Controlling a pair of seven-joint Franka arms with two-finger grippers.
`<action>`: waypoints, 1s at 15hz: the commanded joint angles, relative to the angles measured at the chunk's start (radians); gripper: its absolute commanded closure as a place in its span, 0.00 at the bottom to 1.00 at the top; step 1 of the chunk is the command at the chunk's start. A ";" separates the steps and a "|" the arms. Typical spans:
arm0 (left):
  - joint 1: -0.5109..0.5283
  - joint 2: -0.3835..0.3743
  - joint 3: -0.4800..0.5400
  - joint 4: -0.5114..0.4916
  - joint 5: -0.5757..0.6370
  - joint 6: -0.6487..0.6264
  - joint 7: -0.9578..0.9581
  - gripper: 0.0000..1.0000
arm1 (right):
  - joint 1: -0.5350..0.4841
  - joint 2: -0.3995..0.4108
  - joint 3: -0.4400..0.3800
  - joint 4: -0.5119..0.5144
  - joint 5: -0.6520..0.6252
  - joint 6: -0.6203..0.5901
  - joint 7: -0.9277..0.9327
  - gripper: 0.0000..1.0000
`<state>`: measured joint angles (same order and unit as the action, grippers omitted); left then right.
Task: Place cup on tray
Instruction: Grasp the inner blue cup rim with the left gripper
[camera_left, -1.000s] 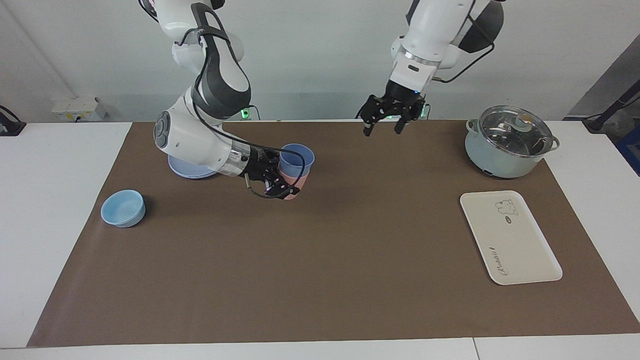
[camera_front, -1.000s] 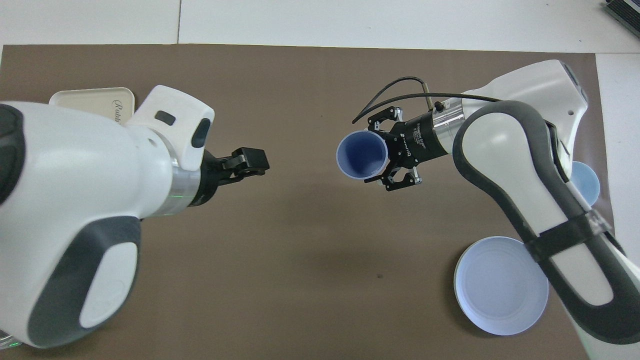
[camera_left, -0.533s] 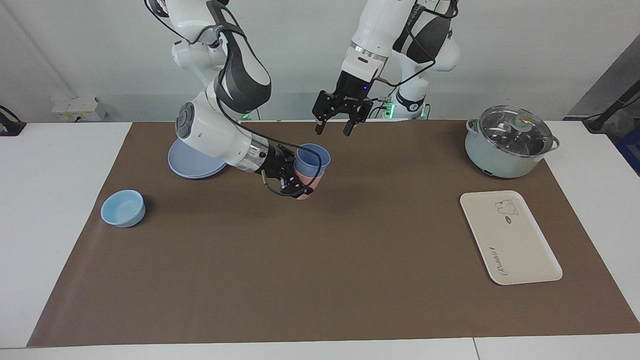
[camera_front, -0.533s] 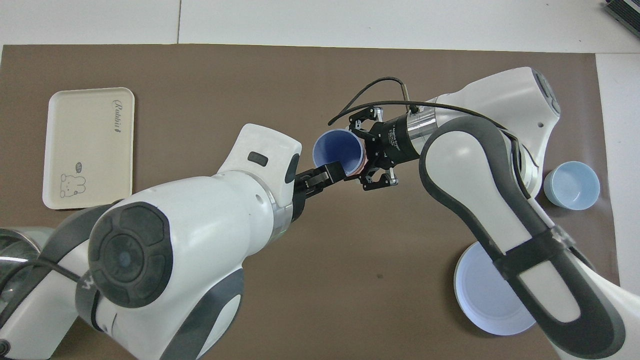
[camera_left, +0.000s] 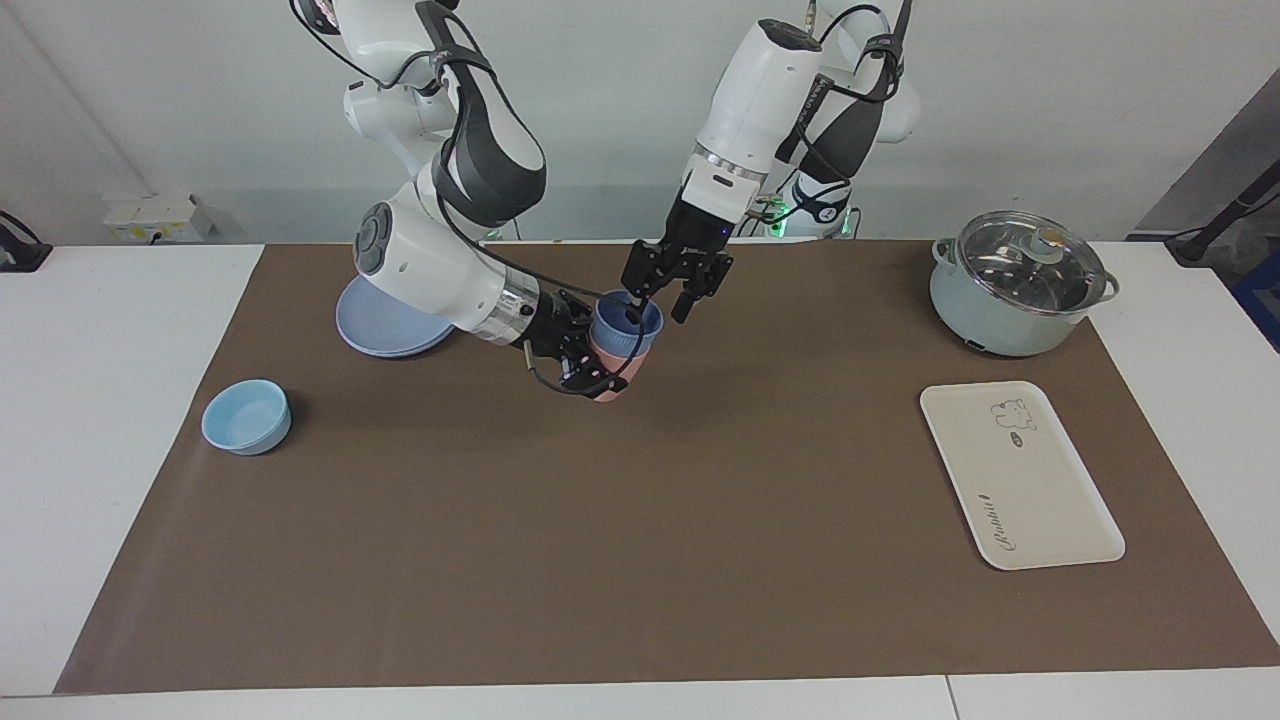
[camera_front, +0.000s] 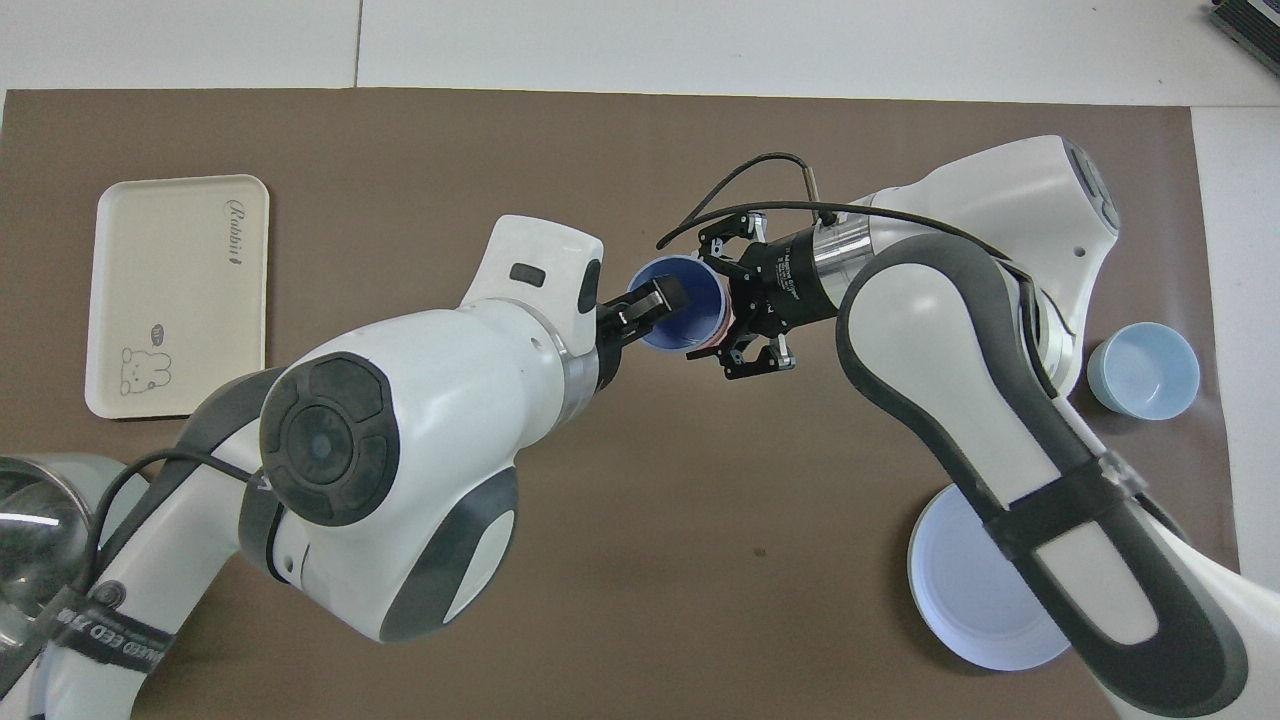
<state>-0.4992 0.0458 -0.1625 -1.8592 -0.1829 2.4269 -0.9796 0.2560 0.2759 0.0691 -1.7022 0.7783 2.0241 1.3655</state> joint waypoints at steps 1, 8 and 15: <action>-0.013 0.019 0.009 0.008 -0.001 0.038 -0.025 0.49 | 0.003 -0.014 0.002 -0.013 -0.028 0.021 0.023 1.00; -0.009 0.032 0.012 0.023 0.000 0.051 -0.050 1.00 | 0.002 -0.012 0.002 -0.010 -0.028 0.028 0.024 1.00; 0.083 -0.009 0.023 0.224 0.032 -0.302 -0.041 1.00 | -0.023 -0.009 0.000 -0.011 -0.016 0.047 0.018 1.00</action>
<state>-0.4720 0.0565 -0.1436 -1.7166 -0.1815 2.2465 -1.0165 0.2517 0.2787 0.0643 -1.7014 0.7750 2.0677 1.3672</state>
